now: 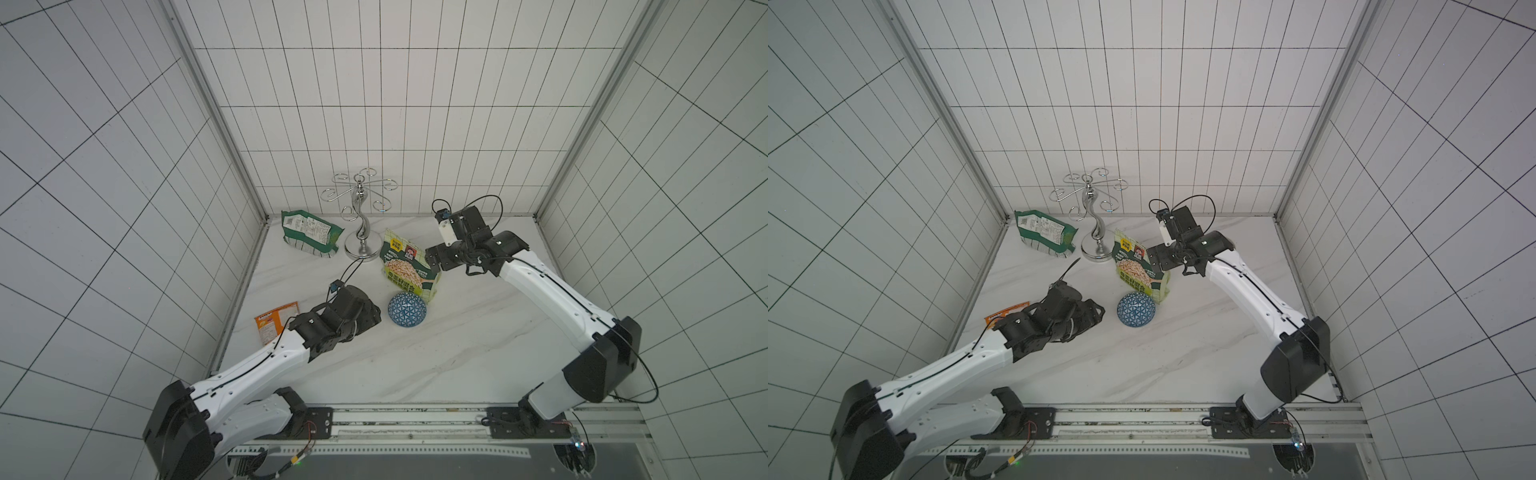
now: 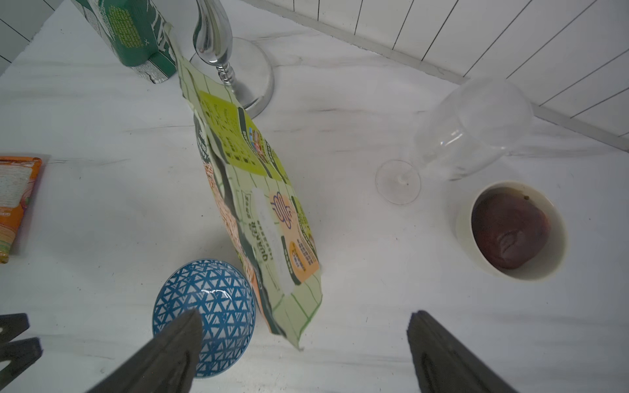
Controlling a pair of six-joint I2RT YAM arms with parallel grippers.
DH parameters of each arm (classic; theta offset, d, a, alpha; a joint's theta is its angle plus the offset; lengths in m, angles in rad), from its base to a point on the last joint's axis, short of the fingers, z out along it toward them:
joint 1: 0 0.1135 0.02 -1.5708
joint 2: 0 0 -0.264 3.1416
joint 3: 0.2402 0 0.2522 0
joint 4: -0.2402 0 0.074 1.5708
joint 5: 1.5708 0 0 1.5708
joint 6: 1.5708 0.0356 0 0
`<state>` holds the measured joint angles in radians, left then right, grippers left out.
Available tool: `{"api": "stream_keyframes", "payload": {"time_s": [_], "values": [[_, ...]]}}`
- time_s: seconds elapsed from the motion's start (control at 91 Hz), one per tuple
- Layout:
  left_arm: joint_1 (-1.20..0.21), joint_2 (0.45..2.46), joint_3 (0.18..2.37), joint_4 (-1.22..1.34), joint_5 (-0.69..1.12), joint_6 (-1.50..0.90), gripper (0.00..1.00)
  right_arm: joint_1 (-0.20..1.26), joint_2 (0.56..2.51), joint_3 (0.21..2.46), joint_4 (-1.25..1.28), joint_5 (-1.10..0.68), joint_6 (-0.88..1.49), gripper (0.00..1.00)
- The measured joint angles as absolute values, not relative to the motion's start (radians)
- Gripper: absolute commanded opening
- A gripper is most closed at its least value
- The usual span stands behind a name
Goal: Pour the oats into the breakfast bowl
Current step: Move the oats bag to the center of the board.
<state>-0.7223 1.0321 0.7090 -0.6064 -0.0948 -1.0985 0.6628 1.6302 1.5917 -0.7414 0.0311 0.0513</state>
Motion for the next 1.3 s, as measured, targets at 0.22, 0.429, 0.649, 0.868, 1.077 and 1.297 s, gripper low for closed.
{"api": "stream_keyframes", "payload": {"time_s": [0.22, 0.429, 0.649, 0.868, 1.077, 1.297], "values": [[-0.719, 0.904, 0.638, -0.664, -0.109, -1.095, 0.79, 0.663, 1.815, 1.726, -0.746, 0.016, -0.031, 0.59], [-0.719, 0.838, 0.604, -0.672, -0.108, -1.098, 0.79, 0.663, 1.871, 1.757, -0.756, 0.005, -0.076, 0.11], [-0.719, 0.841, 0.601, -0.67, -0.107, -1.1, 0.79, 0.659, 1.868, 1.755, -0.768, -0.002, -0.07, 0.0], [-0.719, 0.893, 0.606, -0.659, -0.099, -1.098, 0.79, 0.638, 1.775, 1.66, -0.797, 0.065, -0.017, 0.0], [-0.719, 0.946, 0.654, -0.641, -0.083, -1.091, 0.79, 0.622, 1.649, 1.53, -0.843, 0.147, 0.059, 0.0], [-0.727, 0.978, 0.69, -0.599, -0.054, -1.094, 0.77, 0.621, 1.442, 1.343, -0.87, 0.105, 0.199, 0.0]]}}
